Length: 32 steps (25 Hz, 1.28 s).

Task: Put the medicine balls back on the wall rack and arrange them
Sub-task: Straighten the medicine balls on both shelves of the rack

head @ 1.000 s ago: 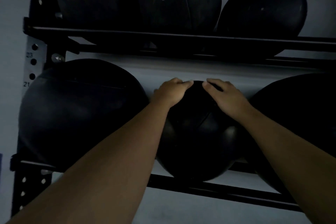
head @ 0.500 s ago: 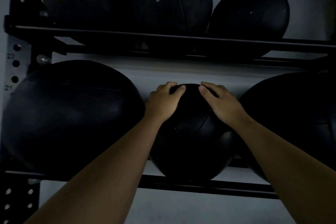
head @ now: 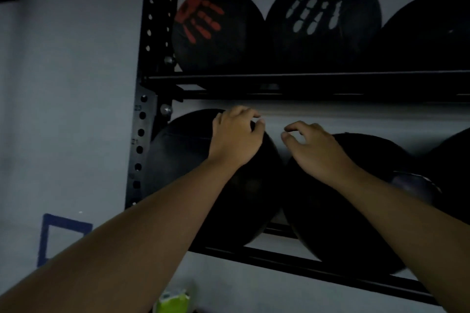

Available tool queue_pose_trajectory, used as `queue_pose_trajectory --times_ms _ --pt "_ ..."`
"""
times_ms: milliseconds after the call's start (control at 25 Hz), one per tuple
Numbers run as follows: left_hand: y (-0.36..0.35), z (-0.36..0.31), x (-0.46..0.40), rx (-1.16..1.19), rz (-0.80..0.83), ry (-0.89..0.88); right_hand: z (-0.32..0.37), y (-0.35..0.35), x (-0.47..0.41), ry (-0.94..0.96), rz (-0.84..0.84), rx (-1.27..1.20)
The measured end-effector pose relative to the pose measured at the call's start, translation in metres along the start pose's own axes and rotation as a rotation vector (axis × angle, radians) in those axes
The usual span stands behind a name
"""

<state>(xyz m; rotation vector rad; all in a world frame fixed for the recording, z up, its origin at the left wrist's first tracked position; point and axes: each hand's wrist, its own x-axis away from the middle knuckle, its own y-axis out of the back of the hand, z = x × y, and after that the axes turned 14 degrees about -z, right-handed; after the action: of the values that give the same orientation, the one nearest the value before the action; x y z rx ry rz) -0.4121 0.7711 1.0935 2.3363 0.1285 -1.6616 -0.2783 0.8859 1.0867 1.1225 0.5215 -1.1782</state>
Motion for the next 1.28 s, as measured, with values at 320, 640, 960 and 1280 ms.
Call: queue_pose_trajectory --times_ms 320,640,960,1280 --pt "0.077 0.175 -0.009 0.422 0.128 0.447 0.079 -0.110 0.013 -0.244 -0.165 -0.129" --pt "0.053 0.186 0.003 0.483 0.020 0.511 0.064 -0.117 0.010 -0.255 -0.289 -0.172" --pt "0.067 0.173 0.002 0.500 0.071 0.533 0.067 -0.104 0.006 -0.238 -0.162 -0.063" --pt "0.058 0.039 -0.038 0.453 -0.307 0.150 0.043 0.024 -0.034 0.025 -0.382 0.009"
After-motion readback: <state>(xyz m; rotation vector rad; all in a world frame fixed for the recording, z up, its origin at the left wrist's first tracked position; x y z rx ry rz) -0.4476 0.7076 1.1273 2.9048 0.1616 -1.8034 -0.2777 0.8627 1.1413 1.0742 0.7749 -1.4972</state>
